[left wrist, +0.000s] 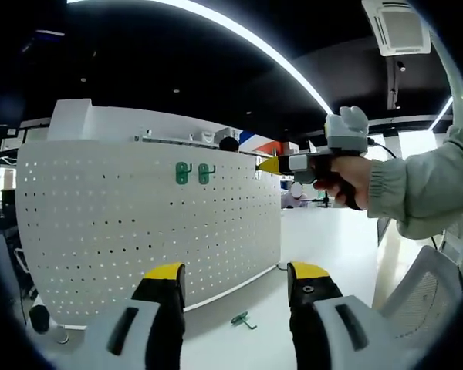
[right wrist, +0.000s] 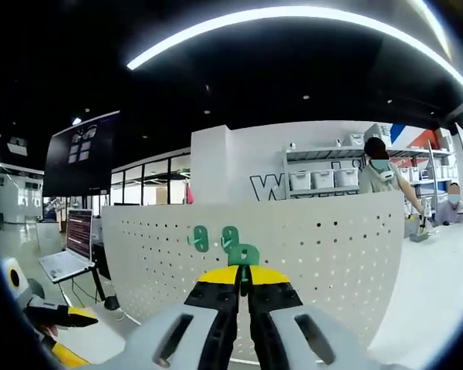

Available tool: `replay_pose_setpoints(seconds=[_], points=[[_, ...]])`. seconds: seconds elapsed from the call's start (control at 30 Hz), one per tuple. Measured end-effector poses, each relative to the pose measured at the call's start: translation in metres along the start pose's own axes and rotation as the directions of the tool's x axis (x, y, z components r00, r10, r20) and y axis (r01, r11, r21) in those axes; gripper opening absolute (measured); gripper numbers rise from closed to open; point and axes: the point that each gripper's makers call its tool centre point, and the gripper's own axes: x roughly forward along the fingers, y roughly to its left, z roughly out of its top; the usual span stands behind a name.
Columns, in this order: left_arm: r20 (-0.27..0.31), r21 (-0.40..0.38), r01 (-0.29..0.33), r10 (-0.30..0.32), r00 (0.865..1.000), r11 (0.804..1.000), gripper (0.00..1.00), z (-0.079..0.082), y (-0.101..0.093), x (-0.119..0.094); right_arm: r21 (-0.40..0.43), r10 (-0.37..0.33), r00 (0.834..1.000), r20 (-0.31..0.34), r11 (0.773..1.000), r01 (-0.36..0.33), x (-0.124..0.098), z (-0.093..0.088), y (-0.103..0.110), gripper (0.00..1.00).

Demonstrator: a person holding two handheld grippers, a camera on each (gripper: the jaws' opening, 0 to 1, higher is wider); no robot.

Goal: Insert the hook assembly into the mounting plate slot until the hook locks in place.

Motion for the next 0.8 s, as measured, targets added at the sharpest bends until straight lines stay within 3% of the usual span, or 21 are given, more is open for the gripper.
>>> replay_pose_setpoints(seconds=[0.63,0.8], points=[[-0.026,0.015,0.000,0.000,1.000,1.000,0.56,-0.018,0.002,-0.001,-0.025,-0.034,0.999,-0.018,0.999,0.033,0.042,0.002,-0.015,0.01],[-0.034,0.049,0.015,-0.014,0.999,0.999,0.57,-0.022,-0.003,-0.001,-0.035,-0.043,0.999,-0.013,0.998,0.042,0.051,0.006,-0.019,0.01]])
